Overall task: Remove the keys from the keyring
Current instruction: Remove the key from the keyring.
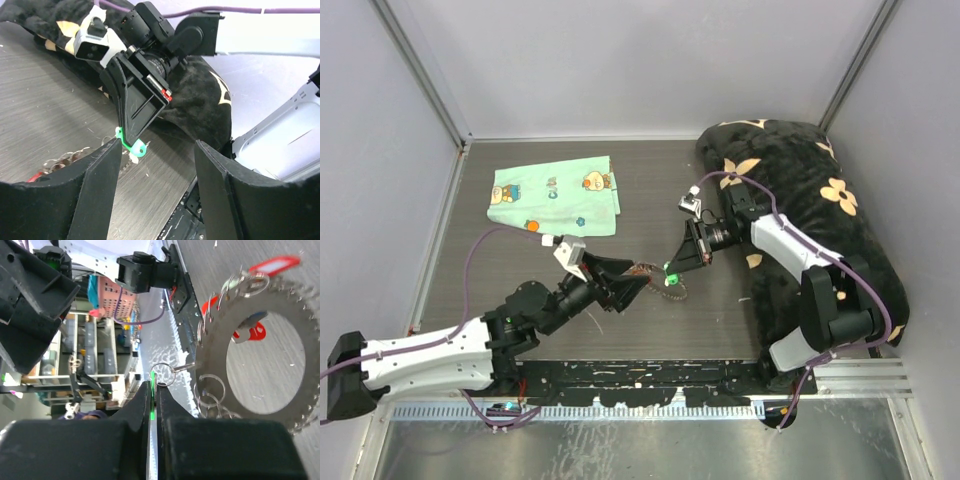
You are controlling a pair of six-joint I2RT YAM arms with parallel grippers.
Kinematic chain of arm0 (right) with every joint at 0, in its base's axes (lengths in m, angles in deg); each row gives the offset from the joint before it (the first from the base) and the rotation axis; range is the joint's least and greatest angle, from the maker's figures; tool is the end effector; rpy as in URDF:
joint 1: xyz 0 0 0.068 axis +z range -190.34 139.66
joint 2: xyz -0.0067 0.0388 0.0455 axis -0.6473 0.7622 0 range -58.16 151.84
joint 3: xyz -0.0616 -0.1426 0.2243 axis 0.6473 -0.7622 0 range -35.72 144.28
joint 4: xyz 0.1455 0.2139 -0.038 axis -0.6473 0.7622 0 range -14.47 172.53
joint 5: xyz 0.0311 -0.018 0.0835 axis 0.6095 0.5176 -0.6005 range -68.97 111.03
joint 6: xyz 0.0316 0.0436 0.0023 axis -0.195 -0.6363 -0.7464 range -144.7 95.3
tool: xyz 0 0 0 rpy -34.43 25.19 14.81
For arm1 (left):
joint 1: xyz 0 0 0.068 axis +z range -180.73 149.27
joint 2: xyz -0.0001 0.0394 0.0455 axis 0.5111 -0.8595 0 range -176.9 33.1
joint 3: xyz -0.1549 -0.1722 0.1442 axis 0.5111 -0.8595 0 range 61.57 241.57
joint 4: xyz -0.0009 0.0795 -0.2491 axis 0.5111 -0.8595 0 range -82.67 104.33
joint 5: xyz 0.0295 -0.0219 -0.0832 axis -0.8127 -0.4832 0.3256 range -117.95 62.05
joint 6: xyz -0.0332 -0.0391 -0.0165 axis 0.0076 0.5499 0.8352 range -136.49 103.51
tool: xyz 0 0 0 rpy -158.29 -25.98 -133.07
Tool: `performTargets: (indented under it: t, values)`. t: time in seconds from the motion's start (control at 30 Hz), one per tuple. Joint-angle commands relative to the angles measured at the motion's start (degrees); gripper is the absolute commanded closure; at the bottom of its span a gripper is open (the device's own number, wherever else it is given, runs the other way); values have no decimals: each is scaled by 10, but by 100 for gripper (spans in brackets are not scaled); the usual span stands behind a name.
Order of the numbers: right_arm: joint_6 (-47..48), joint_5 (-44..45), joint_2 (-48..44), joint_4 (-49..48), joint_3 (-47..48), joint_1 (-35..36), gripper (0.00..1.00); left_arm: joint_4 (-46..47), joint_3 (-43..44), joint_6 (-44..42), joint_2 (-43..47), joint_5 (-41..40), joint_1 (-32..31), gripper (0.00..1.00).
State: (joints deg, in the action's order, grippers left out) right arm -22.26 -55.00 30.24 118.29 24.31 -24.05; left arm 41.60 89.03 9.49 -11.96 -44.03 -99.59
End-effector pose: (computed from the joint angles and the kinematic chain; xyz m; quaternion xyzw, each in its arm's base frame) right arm 0.2624 0.1128 0.2357 -0.2261 0.7504 0.6187 0.0550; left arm 0.0784 -0.1755 0.3017 0.1340 0.6336 -0.4961 0.5784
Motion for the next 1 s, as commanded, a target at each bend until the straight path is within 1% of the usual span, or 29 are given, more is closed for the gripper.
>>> performTargets:
  t: [0.0,0.07,0.1,0.17,0.2,0.23,0.37,0.5,0.6,0.67,0.77,0.8,0.87,0.93,0.97]
  values:
    - [-257,-55,-68,-234,-41,1,99,-76,70,37,-27,-1,2,39]
    - [-358,-37,-86,-327,-74,1,99,-112,95,47,-43,-9,2,39]
    - [-411,-30,-95,-394,-94,1,99,-132,107,50,-52,-13,3,39]
    - [-510,-15,-110,-495,-129,-1,99,-165,127,55,-67,-24,2,39]
    - [-564,-9,-116,-539,-146,-1,99,-180,135,56,-74,-28,2,40]
    - [-591,-2,-119,-563,-157,-3,99,-195,144,55,-81,-32,2,41]
    - [-649,14,-118,-570,-164,-10,99,-255,184,25,-103,-38,2,42]
    - [-679,14,-111,-572,-153,-13,99,-354,258,-8,-133,-63,2,42]
    - [-717,17,-103,-560,-140,-13,99,-426,319,-44,-164,-83,-1,41]
    - [-732,20,-96,-521,-124,-13,99,-471,362,-85,-189,-103,-9,39]
    - [-768,20,-84,-495,-108,-13,99,-501,406,-183,-221,-98,-15,36]
    - [-782,20,-82,-485,-102,-13,99,-502,415,-246,-226,-80,-15,34]
    - [-751,26,-75,-417,-77,-14,99,-500,424,-341,-231,-44,-15,28]
    - [-736,29,-69,-372,-61,-14,99,-489,421,-431,-231,-21,-15,22]
    - [-732,31,-67,-362,-54,-14,99,-484,417,-485,-228,-6,-14,21]
